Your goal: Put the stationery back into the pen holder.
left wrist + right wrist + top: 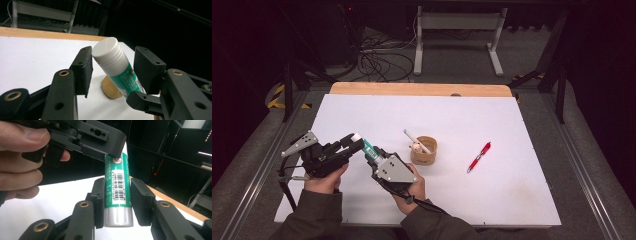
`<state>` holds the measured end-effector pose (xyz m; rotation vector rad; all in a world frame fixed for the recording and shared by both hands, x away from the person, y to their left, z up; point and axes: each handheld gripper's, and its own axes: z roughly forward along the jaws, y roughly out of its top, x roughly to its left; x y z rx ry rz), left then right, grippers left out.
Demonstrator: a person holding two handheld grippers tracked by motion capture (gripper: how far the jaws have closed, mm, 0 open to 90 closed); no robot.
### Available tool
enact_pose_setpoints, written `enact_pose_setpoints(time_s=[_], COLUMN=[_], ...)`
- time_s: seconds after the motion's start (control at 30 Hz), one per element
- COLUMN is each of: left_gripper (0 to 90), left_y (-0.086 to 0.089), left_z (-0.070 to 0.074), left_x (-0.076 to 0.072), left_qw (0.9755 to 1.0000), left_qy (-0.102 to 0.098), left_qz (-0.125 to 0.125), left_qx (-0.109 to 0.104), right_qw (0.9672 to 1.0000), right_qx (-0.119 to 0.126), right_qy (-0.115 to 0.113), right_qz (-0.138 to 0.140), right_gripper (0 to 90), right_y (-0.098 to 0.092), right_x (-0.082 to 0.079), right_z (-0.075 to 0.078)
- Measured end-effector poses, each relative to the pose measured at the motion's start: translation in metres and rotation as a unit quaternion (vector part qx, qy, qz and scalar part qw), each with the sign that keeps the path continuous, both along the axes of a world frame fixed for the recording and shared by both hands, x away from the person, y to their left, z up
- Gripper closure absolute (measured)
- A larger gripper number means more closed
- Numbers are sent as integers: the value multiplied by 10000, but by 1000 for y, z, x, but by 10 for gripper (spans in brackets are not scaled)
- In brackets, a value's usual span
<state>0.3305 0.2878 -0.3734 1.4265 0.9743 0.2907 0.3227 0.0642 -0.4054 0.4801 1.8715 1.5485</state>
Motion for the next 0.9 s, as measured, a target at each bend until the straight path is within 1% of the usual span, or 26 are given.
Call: enact_pose_setpoints(time_s=[0.23, 0.43, 0.57, 0.63, 0.77, 0.9], left_gripper=[519, 542, 553, 567, 576, 606], left_y=[2, 4, 4, 3, 2, 1], left_z=[-1, -2, -4, -5, -4, -4], left_x=[1, 1, 2, 3, 2, 1], left_qw=[9995, 9983, 9974, 9973, 9972, 9967], left_qy=[47, 103, 167, 165, 169, 123], left_qz=[-119, -215, -284, -350, -354, -401], left_qx=[-278, -528, -646, -617, -634, -701], right_qw=[9999, 9999, 9997, 9997, 9996, 9996], right_qx=[70, 116, 149, 166, 170, 188], right_qy=[-80, -124, -171, -197, -207, -202], right_qz=[-1, 17, 40, 56, 70, 76], right_gripper=[664, 664, 664, 664, 664, 664], right_y=[0, -1, -2, -2, -2, -2], right_x=[-1, -2, -2, -3, -3, -3], right_z=[-1, -1, -2, -1, -1, -2])
